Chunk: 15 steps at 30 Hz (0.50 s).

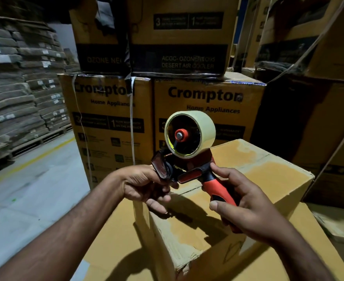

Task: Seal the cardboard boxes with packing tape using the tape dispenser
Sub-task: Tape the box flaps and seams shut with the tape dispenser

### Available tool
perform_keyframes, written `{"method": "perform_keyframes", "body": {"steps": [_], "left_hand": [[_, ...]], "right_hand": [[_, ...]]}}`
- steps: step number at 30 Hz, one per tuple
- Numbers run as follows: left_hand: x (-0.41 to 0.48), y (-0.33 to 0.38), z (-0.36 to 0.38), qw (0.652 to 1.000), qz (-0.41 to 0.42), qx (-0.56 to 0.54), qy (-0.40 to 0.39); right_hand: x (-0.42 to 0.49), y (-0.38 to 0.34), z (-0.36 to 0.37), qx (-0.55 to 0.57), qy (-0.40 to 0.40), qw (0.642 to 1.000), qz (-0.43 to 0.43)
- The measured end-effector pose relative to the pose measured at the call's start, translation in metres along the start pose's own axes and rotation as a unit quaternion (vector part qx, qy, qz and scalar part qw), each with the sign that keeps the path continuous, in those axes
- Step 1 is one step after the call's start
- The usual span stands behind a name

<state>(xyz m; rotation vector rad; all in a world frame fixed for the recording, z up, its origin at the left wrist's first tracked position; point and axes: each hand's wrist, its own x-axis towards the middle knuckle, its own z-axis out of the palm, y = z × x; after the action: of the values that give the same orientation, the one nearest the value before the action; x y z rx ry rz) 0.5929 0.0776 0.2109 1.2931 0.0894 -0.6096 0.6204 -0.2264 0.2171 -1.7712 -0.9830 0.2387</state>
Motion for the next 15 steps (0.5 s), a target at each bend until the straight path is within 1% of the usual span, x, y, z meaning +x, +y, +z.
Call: {"method": "perform_keyframes", "body": {"steps": [2,4,6,8,11,15], "left_hand": [[0.000,0.002,-0.002,0.999,-0.031,0.030,0.003],[-0.002,0.005,-0.007,0.998,-0.049,0.039,0.027],[-0.005,0.011,-0.009,0.998,-0.039,0.035,0.040],[-0.006,0.018,-0.013,0.996,-0.023,0.026,0.078],[-0.008,0.026,-0.015,0.989,-0.025,0.027,0.141],[-0.016,0.031,-0.020,0.973,-0.023,0.097,0.208]], "right_hand": [[0.001,0.001,0.001,-0.009,0.003,1.000,-0.006],[0.001,0.001,0.001,-0.024,0.013,1.000,-0.015],[0.003,0.000,0.001,-0.038,0.024,0.999,-0.023],[0.005,-0.001,0.003,-0.049,0.031,0.998,-0.026],[0.007,0.001,0.012,-0.068,0.035,0.997,-0.031],[0.010,0.006,0.031,-0.100,0.041,0.993,-0.044]]}}
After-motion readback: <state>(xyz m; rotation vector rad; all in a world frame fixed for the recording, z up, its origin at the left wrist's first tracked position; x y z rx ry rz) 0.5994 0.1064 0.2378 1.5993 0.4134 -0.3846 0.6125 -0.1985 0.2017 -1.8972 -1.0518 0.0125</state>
